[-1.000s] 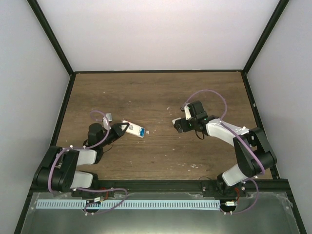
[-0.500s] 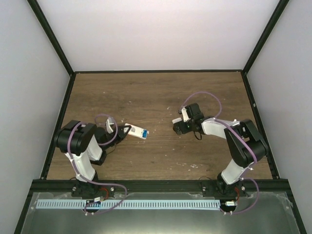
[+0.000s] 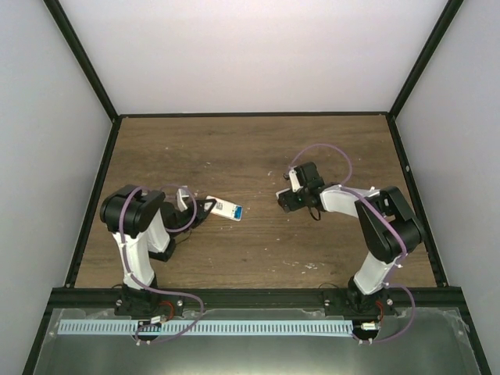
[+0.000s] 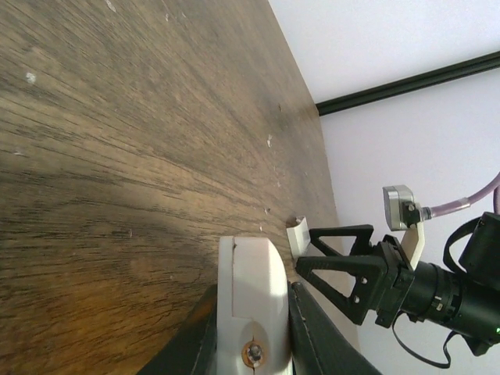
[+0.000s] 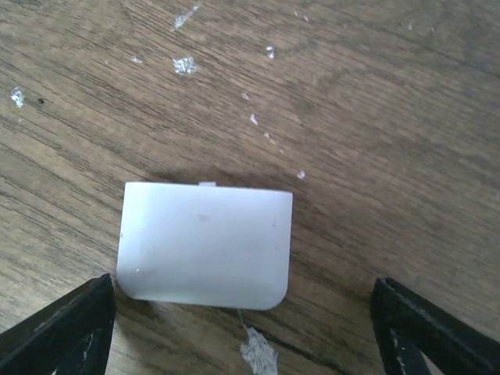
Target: Load the batteries into the remote control
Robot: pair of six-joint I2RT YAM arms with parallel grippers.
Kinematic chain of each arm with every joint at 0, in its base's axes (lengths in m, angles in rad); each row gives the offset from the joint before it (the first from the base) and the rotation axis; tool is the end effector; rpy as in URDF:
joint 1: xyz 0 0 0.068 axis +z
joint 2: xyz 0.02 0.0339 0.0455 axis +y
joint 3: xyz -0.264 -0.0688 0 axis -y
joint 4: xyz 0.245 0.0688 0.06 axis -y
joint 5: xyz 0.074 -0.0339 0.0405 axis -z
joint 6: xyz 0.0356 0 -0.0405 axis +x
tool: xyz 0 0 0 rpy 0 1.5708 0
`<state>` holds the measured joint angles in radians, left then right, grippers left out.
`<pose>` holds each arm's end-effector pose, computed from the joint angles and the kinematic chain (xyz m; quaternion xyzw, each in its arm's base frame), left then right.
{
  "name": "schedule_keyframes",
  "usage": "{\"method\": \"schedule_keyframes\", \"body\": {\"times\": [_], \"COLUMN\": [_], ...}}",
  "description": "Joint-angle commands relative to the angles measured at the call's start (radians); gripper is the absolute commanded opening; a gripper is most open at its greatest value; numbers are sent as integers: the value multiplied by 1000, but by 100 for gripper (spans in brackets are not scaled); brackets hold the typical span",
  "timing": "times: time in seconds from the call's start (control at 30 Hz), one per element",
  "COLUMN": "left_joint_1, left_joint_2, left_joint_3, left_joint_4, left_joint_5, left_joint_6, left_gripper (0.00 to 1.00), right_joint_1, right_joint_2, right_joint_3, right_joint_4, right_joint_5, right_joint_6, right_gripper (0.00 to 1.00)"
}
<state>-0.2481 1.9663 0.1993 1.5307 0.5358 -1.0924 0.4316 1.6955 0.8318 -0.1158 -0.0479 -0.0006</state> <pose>0.2229 -0.0752 0.0806 -0.1609 0.7581 -0.5336 0.3385 0.2887 0.1349 0.1372 -0.2119 0.9326 0.0847 0.2796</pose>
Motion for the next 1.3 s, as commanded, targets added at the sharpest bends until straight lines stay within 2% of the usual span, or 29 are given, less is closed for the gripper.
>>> {"method": "schedule_keyframes", "body": {"times": [0.0,0.13,0.6,0.9,1.27], "left_joint_1": [-4,4,129,132,133], "left_joint_2": [52,66,47,54,47], "left_joint_3": [-1,-9,-71,-75,-138], "left_joint_4": [73,73,72,72,72], "left_joint_5": [15,47,251,335,386], "left_joint_6": [59,75,115,101,107], "left_gripper": [0,0,0,0,0], "right_joint_1": [1,0,5,49,250], "right_joint_2": [40,78,114,33,-132], "right_joint_3": [39,70,102,86,-17], "right_joint_4": [-14,-31,-80,-102,-66], "right_joint_5": [-11,-28,-66,-105,-214], "right_joint_6": [-17,-30,-49,-81,-142], "right_gripper": [79,68,48,42,39]}}
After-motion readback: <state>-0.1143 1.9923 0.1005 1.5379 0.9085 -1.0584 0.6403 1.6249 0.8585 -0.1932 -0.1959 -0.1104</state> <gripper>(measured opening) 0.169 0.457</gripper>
